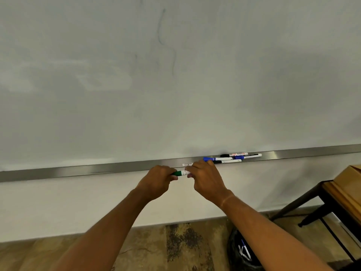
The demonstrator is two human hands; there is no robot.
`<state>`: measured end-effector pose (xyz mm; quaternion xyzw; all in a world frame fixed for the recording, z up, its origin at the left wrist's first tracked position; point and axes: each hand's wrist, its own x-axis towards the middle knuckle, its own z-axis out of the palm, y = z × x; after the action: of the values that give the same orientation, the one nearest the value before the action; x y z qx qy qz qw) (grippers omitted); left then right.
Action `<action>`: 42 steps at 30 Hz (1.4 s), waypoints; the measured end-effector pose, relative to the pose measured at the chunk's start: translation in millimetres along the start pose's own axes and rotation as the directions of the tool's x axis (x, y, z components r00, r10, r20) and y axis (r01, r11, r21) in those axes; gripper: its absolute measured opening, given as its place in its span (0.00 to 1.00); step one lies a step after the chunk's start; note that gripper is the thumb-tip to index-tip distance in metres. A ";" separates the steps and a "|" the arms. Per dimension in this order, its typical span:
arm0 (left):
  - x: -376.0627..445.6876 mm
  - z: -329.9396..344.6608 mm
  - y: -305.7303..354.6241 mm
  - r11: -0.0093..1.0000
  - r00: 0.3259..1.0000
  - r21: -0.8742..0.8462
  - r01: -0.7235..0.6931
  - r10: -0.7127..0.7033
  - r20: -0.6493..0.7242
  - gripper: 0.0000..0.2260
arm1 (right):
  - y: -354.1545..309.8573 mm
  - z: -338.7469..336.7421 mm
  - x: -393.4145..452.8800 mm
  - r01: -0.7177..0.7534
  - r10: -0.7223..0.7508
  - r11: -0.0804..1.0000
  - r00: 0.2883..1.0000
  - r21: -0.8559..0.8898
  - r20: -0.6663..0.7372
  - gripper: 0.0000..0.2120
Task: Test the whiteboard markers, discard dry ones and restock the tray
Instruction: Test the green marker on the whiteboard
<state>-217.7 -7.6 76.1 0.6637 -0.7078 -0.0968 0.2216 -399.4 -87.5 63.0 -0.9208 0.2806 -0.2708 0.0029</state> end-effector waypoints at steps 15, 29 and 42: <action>-63.5 -56.9 -6.1 0.938 0.979 -0.281 0.202 -0.185 0.087 0.06 | -64.4 -8.1 6.0 0.187 -0.186 0.982 0.976 0.000 -0.115 0.10; -83.4 -151.7 -136.2 0.983 0.964 0.011 0.181 -0.175 -0.199 0.06 | -102.5 13.1 81.6 -0.208 0.217 0.976 0.949 0.066 -0.229 0.08; -24.6 -227.3 -150.2 0.887 0.806 0.451 0.096 0.197 -0.559 0.06 | -165.4 -54.6 224.9 -0.091 0.445 0.818 0.726 0.568 -0.524 0.08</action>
<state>18.0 37.3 207.4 0.6739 -0.6237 0.2901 0.2697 -185.1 -56.7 247.5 -0.6862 0.3189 -0.6257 0.1893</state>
